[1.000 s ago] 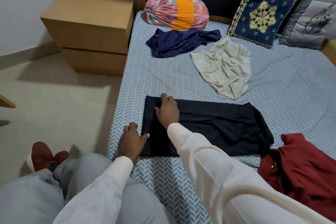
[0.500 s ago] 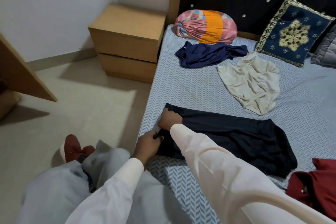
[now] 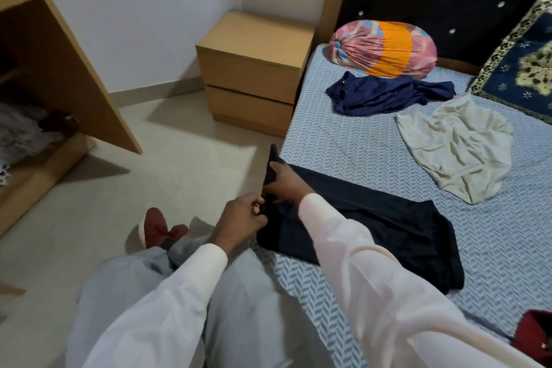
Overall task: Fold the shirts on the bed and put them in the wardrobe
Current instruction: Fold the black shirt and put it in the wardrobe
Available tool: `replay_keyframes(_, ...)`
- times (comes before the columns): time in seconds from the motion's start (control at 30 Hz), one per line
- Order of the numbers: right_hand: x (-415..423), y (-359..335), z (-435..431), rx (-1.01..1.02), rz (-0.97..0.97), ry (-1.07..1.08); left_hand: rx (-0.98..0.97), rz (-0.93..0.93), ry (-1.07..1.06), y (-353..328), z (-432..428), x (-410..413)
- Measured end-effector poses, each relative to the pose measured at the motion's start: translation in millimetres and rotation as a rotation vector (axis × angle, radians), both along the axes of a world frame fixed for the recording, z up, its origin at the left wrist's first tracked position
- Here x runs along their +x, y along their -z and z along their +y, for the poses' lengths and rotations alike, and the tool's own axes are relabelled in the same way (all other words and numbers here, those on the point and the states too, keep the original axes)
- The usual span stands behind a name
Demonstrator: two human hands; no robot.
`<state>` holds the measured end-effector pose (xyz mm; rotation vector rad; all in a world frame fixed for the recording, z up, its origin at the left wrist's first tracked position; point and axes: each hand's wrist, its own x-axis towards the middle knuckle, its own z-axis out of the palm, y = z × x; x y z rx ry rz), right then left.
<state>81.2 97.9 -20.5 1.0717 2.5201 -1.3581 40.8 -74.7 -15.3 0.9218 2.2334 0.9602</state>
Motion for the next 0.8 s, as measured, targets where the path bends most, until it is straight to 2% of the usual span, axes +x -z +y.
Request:
replay_keyframes(0.1, 71.8, 10.2, 17.5, -0.252, 0.186, 0.186, 0.003, -0.071, 0.143, 10.3, 19.3, 27.8)
replay_keyframes(0.3, 192.1, 21.7, 60.7, -0.422, 0.333, 0.494, -0.171, 0.100, 0.232, 35.6, 45.9, 69.8)
replay_keyframes(0.43, 261.1, 17.2, 84.3, -0.398, 0.320, 0.644, -0.332, 0.220, 0.432, 50.6, 56.7, 93.6)
replay_keyframes(0.53, 301.6, 13.0, 99.0, -0.348, 0.265, 0.737, -0.353, 0.282, 0.493, 51.9, 67.8, 110.3)
replay_keyframes(0.67, 342.0, 14.9, 116.6, -0.295, 0.203, 0.814, -0.283, 0.183, 0.556, 54.7, 80.2, 133.1)
replay_keyframes(0.8, 362.7, 14.6, 121.2, -0.274, 0.186, 0.779, -0.223, 0.014, 0.553, 60.7, 89.2, 150.1)
